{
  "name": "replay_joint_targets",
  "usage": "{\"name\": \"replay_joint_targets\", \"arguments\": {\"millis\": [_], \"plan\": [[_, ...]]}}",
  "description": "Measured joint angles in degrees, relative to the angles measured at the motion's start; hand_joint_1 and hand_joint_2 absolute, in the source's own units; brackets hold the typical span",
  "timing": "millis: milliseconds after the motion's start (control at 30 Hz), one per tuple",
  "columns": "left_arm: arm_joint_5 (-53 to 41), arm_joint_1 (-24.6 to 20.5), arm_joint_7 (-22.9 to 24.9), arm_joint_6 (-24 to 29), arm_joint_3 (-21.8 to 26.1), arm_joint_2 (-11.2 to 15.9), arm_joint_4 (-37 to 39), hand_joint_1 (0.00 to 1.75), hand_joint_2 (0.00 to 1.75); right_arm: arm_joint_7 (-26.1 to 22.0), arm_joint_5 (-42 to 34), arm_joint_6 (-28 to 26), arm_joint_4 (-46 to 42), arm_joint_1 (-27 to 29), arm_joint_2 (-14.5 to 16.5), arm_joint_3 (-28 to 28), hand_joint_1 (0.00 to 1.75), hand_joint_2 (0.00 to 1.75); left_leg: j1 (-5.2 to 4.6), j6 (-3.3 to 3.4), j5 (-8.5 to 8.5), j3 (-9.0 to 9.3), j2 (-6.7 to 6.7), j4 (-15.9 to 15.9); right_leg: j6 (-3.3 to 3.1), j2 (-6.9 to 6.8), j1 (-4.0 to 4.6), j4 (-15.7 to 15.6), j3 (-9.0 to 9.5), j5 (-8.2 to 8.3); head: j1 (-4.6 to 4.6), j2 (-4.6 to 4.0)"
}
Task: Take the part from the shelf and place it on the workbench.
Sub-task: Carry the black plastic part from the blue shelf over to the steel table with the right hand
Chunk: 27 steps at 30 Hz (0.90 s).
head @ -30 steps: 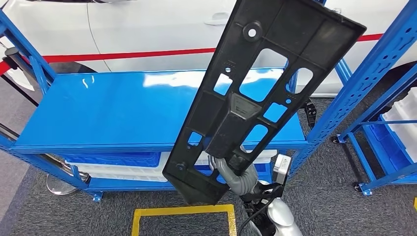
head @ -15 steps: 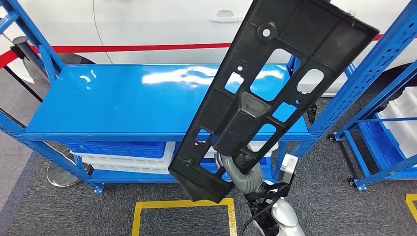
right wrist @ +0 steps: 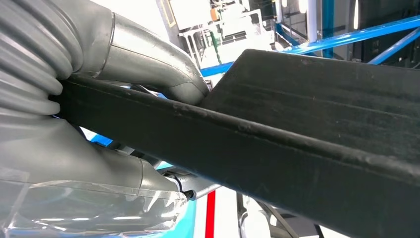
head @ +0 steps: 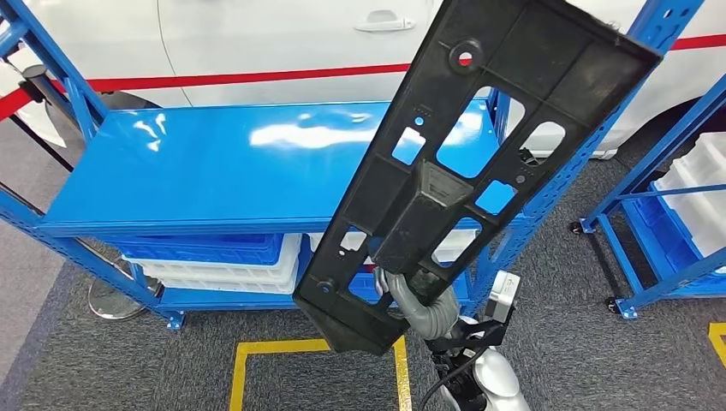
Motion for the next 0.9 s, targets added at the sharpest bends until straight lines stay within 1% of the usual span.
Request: {"name": "replay_joint_targets", "arguments": {"millis": [33, 67, 100, 133, 167, 233, 267, 333, 433, 500, 533, 567, 600, 633, 667, 700, 733, 800, 833, 867, 900], "plan": [[-0.01, 0.04, 0.02, 0.02, -0.01, 0.0, 0.0, 0.0, 1.75, 0.07, 0.0, 0.08, -0.01, -0.02, 0.07, -0.11, 1.75, 1.75, -0.1, 0.29, 1.2, 2.42, -0.01, -4.13, 0.22, 0.04, 0.06, 0.05, -0.19, 0.24, 0.01, 0.0], [-0.04, 0.03, 0.04, 0.03, -0.01, 0.0, 0.0, 0.0, 1.75, 0.16, 0.0, 0.14, -0.03, -0.05, 0.15, -0.21, 1.75, 1.75, -0.24, 0.59, 1.96, 4.16, -0.04, -7.4, 0.51, 0.05, 0.1, 0.08, -0.39, 0.5, 0.01, 0.0], [-0.09, 0.05, 0.06, 0.04, -0.02, 0.0, 0.0, 0.0, 1.75, 0.27, 0.0, 0.19, -0.04, -0.07, 0.24, -0.28, 1.75, 1.75, -0.41, 0.92, 2.2, 4.98, -0.07, -9.31, 0.86, 0.02, 0.11, 0.08, -0.57, 0.79, 0.03, 0.0], [-0.13, 0.05, 0.06, 0.04, -0.02, 0.0, 0.0, 0.0, 1.75, 0.37, 0.02, 0.22, -0.05, -0.08, 0.3, -0.31, 1.75, 1.75, -0.6, 1.22, 2.1, 5.01, -0.12, -9.9, 1.26, -0.04, 0.08, 0.01, -0.72, 1.09, 0.04, 0.0], [-0.16, 0.08, 0.06, 0.05, -0.02, 0.0, 0.01, 0.0, 1.75, 0.44, 0.03, 0.27, -0.07, -0.08, 0.34, -0.32, 1.75, 1.75, -0.62, 1.58, 2.43, 4.83, -0.16, -10.13, 1.67, -0.08, 0.05, -0.12, -0.8, 1.41, 0.04, 0.0], [-0.16, 0.17, 0.06, 0.05, -0.02, -0.01, 0.01, 0.0, 1.75, 0.52, 0.07, 0.34, -0.08, -0.07, 0.38, -0.37, 1.75, 1.75, -0.4, 2.27, 3.35, 4.76, -0.05, -10.68, 2.27, -0.04, -0.05, 0.02, -0.98, 1.29, 0.06, 0.0], [-0.16, 0.19, 0.07, 0.05, -0.02, -0.02, 0.01, 0.0, 1.75, 0.52, 0.07, 0.38, -0.08, -0.07, 0.39, -0.4, 1.75, 1.75, -0.25, 2.5, 3.75, 4.78, 0.03, -10.98, 2.44, 0.02, -0.06, 0.21, -1.11, 1.05, 0.07, 0.0], [-0.16, 0.17, 0.08, 0.05, -0.02, -0.02, 0.0, 0.0, 1.75, 0.51, 0.07, 0.39, -0.08, -0.08, 0.39, -0.45, 1.75, 1.75, -0.19, 2.6, 3.99, 4.79, 0.11, -11.12, 2.51, 0.08, -0.1, 0.52, -1.29, 0.59, 0.07, 0.0], [-0.16, 0.17, 0.08, 0.05, -0.02, -0.03, 0.0, 0.0, 1.75, 0.51, 0.07, 0.39, -0.08, -0.09, 0.39, -0.45, 1.75, 1.75, -0.19, 2.65, 4.02, 4.74, 0.1, -11.12, 2.52, 0.08, -0.08, 0.65, -1.34, 0.42, 0.08, 0.0], [-0.16, 0.14, 0.07, 0.05, -0.03, -0.05, 0.0, 0.0, 1.75, 0.52, 0.07, 0.42, -0.08, -0.11, 0.38, -0.5, 1.75, 1.75, -0.18, 2.91, 4.21, 4.46, 0.13, -11.11, 2.58, 0.08, -0.05, 2.14, -1.94, -1.04, 0.11, 0.0], [-0.17, 0.12, 0.07, 0.04, -0.04, -0.07, 0.0, 0.0, 1.75, 0.52, 0.06, 0.46, -0.08, -0.09, 0.38, -0.54, 1.75, 1.75, -0.2, 3.08, 4.41, 4.14, 0.17, -11.07, 2.66, 0.09, -0.04, 4.49, -2.84, -2.75, 0.13, 0.0], [-0.18, 0.1, 0.07, 0.04, -0.05, -0.09, 0.0, 0.0, 1.75, 0.53, 0.02, 0.54, -0.07, -0.06, 0.37, -0.59, 1.75, 1.75, -0.24, 3.23, 4.65, 3.76, 0.23, -11.03, 2.76, 0.09, -0.05, 7.58, -4.0, -4.74, 0.13, 0.0], [-0.21, 0.1, 0.12, 0.02, -0.06, -0.11, 0.0, 0.0, 1.75, 0.52, -0.13, 0.81, -0.07, -0.07, 0.37, -0.74, 1.75, 1.75, -0.26, 3.19, 4.99, 2.96, 0.25, -10.6, 2.78, 0.09, -0.08, 7.25, -2.62, -4.94, 0.13, 0.0], [-0.24, 0.09, 0.18, -0.01, -0.07, -0.13, 0.0, 0.0, 1.75, 0.5, -0.28, 1.09, -0.07, -0.11, 0.37, -0.9, 1.75, 1.75, -0.37, 3.0, 5.28, 2.08, 0.28, -10.09, 2.69, 0.09, -0.03, 6.27, -1.0, -5.16, 0.12, 0.0], [-0.28, 0.07, 0.24, -0.02, -0.08, -0.13, 0.0, 0.0, 1.75, 0.48, -0.44, 1.36, -0.09, -0.16, 0.39, -1.04, 1.75, 1.75, -0.47, 2.72, 5.51, 1.3, 0.27, -9.51, 2.44, 0.12, 0.03, 3.78, 1.06, -4.3, 0.1, 0.0], [-0.32, 0.04, 0.3, -0.04, -0.09, -0.14, 0.01, 0.0, 1.75, 0.45, -0.56, 1.59, -0.11, -0.22, 0.4, -1.17, 1.75, 1.75, -0.54, 2.35, 5.73, 0.59, 0.25, -8.95, 2.11, 0.14, 0.11, 0.5, 3.35, -3.03, 0.09, 0.0], [-0.33, 0.02, 0.32, -0.04, -0.1, -0.13, 0.01, 0.0, 1.75, 0.44, -0.58, 1.61, -0.13, -0.23, 0.42, -1.19, 1.75, 1.75, -0.62, 2.02, 5.86, 0.36, 0.25, -8.82, 1.77, 0.19, 0.25, 0.18, 3.28, -3.05, 0.08, 0.0], [-0.34, 0.01, 0.33, -0.04, -0.1, -0.13, 0.01, 0.0, 1.75, 0.42, -0.61, 1.62, -0.17, -0.21, 0.46, -1.21, 1.75, 1.75, -0.52, 1.41, 6.01, 0.1, 0.22, -8.68, 1.03, 0.16, 0.28, 0.0, 2.95, -2.44, 0.09, 0.01], [-0.34, 0.01, 0.33, -0.04, -0.1, -0.13, 0.0, 0.0, 1.75, 0.42, -0.62, 1.63, -0.19, -0.23, 0.5, -1.21, 1.75, 1.75, -0.46, 1.09, 5.48, -0.18, 0.17, -8.19, 0.63, 0.11, 0.21, -0.16, 2.81, -2.14, 0.07, 0.01], [-0.34, 0.02, 0.33, -0.04, -0.1, -0.13, 0.0, 0.0, 1.75, 0.42, -0.64, 1.67, -0.22, -0.27, 0.58, -1.21, 1.75, 1.75, -0.36, 0.76, 4.21, -0.77, 0.11, -6.76, 0.24, 0.05, 0.09, -0.33, 2.6, -1.81, 0.01, 0.01], [-0.34, 0.02, 0.33, -0.06, -0.1, -0.11, 0.0, 0.0, 1.75, 0.44, -0.69, 1.73, -0.23, -0.29, 0.68, -1.21, 1.75, 1.75, -0.24, 0.43, 2.29, -1.73, 0.06, -4.23, -0.04, -0.03, 0.0, -0.43, 2.32, -1.49, -0.04, 0.0]]}}
